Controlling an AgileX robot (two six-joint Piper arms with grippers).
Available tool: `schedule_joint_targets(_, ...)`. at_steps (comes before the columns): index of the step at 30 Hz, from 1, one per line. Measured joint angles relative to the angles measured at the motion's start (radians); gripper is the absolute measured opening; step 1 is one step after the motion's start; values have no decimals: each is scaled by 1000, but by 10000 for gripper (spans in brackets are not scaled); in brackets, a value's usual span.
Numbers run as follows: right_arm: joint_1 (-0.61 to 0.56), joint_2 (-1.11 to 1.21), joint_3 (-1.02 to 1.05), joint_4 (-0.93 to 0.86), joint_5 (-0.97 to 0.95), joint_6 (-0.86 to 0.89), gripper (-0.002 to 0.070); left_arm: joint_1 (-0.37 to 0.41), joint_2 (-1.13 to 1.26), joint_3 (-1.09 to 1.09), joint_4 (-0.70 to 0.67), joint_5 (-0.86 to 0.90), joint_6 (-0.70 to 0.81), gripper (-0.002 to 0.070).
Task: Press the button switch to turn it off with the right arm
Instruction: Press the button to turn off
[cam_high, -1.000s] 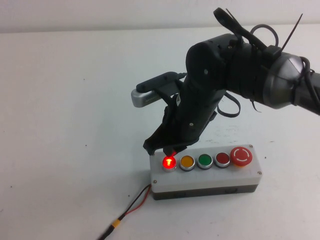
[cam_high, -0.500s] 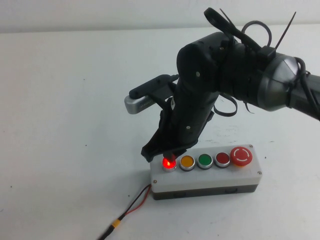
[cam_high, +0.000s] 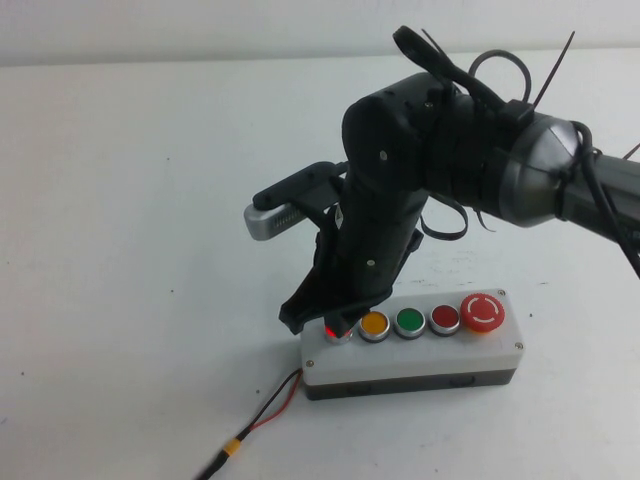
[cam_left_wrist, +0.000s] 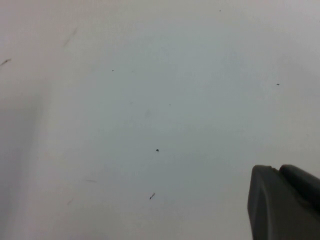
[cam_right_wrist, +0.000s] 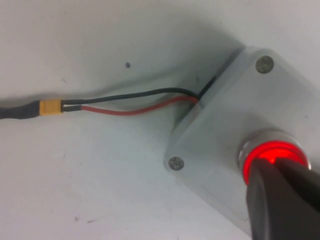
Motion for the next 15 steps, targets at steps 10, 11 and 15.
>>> schedule_joint_targets(10, 0, -2, -10, 15, 3, 0, -15, 0, 0, 0, 0, 0, 0, -2)
schedule_joint_targets(11, 0, -13, -6, 15, 3, 0, -15, 0, 0, 0, 0, 0, 0, -2)
schedule_joint_targets(15, 0, -88, 10, 2, 6, 0, -15, 0, 0, 0, 0, 0, 0, -2)
